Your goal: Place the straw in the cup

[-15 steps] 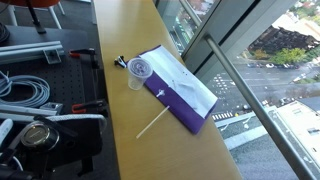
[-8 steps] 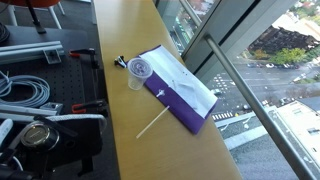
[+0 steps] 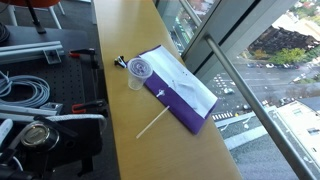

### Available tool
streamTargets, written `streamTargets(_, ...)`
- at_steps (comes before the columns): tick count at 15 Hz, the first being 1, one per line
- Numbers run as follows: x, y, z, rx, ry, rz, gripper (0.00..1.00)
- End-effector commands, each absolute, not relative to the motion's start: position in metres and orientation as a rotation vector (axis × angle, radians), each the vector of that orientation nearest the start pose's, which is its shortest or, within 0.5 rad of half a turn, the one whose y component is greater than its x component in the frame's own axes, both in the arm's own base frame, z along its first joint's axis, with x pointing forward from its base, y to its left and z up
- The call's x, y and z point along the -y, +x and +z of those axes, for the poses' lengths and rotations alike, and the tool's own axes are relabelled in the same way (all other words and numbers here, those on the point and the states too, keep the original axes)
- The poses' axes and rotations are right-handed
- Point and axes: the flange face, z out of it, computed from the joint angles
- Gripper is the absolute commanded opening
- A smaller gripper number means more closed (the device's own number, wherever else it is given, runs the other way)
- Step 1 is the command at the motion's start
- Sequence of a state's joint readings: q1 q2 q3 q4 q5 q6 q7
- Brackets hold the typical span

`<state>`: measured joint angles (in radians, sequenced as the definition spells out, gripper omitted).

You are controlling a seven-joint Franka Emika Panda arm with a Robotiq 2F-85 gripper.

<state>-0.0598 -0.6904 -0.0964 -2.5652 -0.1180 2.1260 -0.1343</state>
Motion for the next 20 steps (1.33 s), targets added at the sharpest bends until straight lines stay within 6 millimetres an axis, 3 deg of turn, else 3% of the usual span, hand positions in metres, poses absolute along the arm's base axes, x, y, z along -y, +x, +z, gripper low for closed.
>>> streamTargets(1,0.129,0.402,0.479,0.290,-3.142,-0.381,1.00)
streamTargets(5,0.174,0.439,0.451,0.530,-3.115,-0.329,1.00)
streamTargets(6,0.164,0.413,0.453,0.446,-3.122,-0.333,1.00)
streamTargets(9,0.174,0.435,0.443,0.497,-3.128,-0.290,1.00)
streamTargets(14,0.170,0.443,0.438,0.505,-3.136,-0.292,1.00)
streamTargets(16,0.162,0.455,0.417,0.522,-3.139,-0.264,1.00)
streamTargets(20,0.153,0.490,0.355,0.510,-3.129,-0.208,1.00)
